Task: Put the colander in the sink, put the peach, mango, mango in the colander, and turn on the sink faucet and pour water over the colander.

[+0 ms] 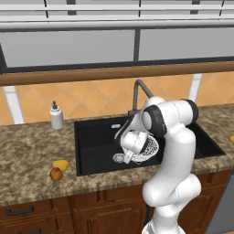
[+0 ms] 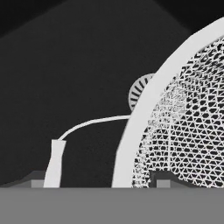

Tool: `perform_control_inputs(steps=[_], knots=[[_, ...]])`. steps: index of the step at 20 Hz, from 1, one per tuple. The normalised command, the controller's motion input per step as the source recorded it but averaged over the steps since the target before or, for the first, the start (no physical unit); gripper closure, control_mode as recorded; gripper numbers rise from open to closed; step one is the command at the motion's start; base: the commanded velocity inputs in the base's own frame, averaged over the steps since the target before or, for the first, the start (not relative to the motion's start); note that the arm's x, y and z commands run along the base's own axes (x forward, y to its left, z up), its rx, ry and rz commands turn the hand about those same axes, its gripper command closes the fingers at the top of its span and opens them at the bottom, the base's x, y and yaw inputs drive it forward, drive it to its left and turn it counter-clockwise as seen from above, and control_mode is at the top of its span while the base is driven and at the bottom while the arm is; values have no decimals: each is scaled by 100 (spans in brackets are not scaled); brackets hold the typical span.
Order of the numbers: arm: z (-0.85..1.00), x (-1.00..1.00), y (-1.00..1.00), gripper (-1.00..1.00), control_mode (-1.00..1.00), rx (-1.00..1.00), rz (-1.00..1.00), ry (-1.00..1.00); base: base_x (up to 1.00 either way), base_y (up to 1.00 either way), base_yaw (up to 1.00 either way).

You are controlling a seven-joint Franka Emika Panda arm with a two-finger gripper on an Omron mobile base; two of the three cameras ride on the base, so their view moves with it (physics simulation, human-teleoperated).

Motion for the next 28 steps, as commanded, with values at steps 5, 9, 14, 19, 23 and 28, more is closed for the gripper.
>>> perform_control_inputs(steps=[5, 9, 14, 19, 23, 28], knots=[[-17, 1, 0, 100, -100, 0, 0, 0, 0, 0, 0], [0, 0, 0, 100, -100, 0, 0, 0, 0, 0, 0], [0, 0, 0, 100, -100, 0, 0, 0, 0, 0, 0], [0, 0, 0, -100, -100, 0, 0, 0, 0, 0, 0], [0, 0, 0, -100, -100, 0, 0, 0, 0, 0, 0], [0, 0, 0, -100, -100, 0, 0, 0, 0, 0, 0]])
